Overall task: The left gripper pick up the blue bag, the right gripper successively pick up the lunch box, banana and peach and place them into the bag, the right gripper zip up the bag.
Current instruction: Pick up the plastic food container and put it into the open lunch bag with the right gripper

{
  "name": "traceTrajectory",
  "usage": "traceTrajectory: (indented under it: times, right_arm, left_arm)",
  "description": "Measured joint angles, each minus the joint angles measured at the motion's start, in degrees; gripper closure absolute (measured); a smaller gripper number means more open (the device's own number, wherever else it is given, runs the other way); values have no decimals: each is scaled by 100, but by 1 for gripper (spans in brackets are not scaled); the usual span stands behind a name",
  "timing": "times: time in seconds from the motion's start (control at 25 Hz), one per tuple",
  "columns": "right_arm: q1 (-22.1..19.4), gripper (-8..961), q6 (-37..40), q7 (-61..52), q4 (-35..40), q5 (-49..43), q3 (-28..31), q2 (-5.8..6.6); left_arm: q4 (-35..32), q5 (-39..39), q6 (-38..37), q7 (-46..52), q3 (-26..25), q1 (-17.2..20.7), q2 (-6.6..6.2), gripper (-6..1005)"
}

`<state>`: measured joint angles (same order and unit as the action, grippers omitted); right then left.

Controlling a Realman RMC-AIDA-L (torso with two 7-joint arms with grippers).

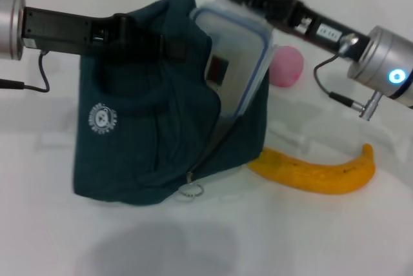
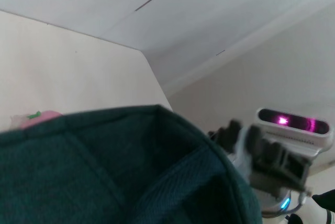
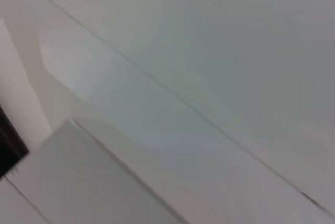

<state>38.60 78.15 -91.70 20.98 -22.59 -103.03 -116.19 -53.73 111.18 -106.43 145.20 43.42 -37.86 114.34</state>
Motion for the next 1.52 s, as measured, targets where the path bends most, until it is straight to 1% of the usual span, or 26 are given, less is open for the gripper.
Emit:
traceTrajectory:
  times: [0.2, 0.36, 0.56, 0.88, 1.32, 1.52]
  right_arm:
    - [-170, 805, 171, 53, 33, 401, -3, 0]
    - [-175, 797, 131, 75, 3, 487, -134, 0]
    - [-132, 787, -200, 134, 30, 523, -521, 0]
    - [-124, 772, -603, 124, 77, 577, -928, 0]
    - [-200, 750, -551, 202, 208, 655, -901, 0]
    - [-241, 645, -454, 205, 173, 672, -857, 9]
  left_arm:
    - [196, -2, 0, -23, 0, -12, 7, 960]
    - [328, -9, 0, -67, 0, -70, 9, 960]
    - [353, -11, 1, -77, 0, -101, 25, 960]
    - [355, -14, 0, -80, 0, -82, 27, 960]
    - [355, -19, 1, -79, -23, -52, 7, 959]
    - [336, -19, 22, -86, -36, 5, -25, 959]
